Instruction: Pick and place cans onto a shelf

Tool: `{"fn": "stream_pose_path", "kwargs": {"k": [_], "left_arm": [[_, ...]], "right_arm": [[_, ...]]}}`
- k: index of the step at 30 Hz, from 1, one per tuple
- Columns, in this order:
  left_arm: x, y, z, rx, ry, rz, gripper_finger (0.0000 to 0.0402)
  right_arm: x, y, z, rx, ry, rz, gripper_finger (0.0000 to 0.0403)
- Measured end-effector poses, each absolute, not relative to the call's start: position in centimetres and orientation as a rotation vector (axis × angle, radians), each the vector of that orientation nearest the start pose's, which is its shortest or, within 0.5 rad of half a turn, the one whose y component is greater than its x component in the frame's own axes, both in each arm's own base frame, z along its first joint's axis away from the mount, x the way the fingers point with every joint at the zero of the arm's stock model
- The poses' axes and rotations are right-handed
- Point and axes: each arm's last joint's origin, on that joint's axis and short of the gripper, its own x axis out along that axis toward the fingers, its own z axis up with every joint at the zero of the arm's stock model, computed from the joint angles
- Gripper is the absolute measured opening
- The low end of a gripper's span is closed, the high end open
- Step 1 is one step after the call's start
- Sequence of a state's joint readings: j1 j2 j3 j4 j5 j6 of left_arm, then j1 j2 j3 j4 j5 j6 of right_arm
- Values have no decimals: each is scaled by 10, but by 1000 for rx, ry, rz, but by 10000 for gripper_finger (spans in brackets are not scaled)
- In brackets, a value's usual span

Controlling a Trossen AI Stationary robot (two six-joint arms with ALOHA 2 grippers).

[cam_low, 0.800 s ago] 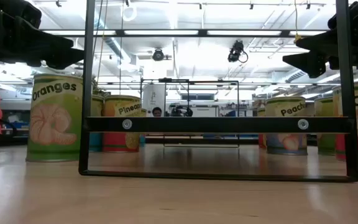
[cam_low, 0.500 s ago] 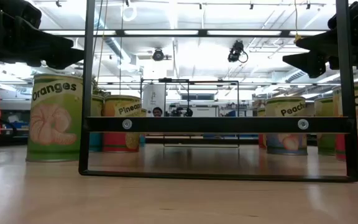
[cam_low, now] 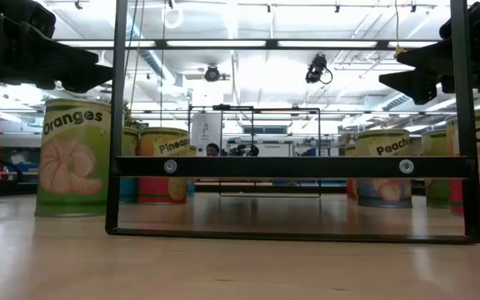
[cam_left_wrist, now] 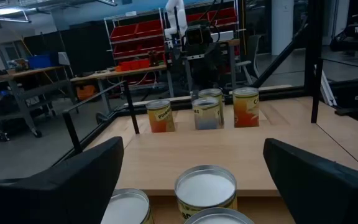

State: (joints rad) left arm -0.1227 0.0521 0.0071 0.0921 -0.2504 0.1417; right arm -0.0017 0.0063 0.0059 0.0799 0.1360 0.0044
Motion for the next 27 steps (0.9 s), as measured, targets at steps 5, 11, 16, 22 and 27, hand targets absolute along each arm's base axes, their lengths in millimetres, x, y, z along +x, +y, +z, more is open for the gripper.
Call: {"fn": "stream_pose_path", "kwargs": {"k": [5, 11, 16, 22, 27], "left_arm": [[100, -5, 171, 133, -37, 131, 394], [100, -5, 171, 133, -38, 130, 394], [100, -5, 171, 133, -38, 131, 394], [100, -5, 172, 130, -50, 131, 394], [99, -5, 178, -139, -126, 111, 394]], "right_arm": [[97, -4, 173, 10, -80, -137, 346], [97, -4, 173, 10, -80, -137, 346], [97, -4, 173, 10, -79, -138, 346], [97, -4, 173, 10, -80, -137, 346], [97, -4, 173, 10, -80, -137, 346]]}}
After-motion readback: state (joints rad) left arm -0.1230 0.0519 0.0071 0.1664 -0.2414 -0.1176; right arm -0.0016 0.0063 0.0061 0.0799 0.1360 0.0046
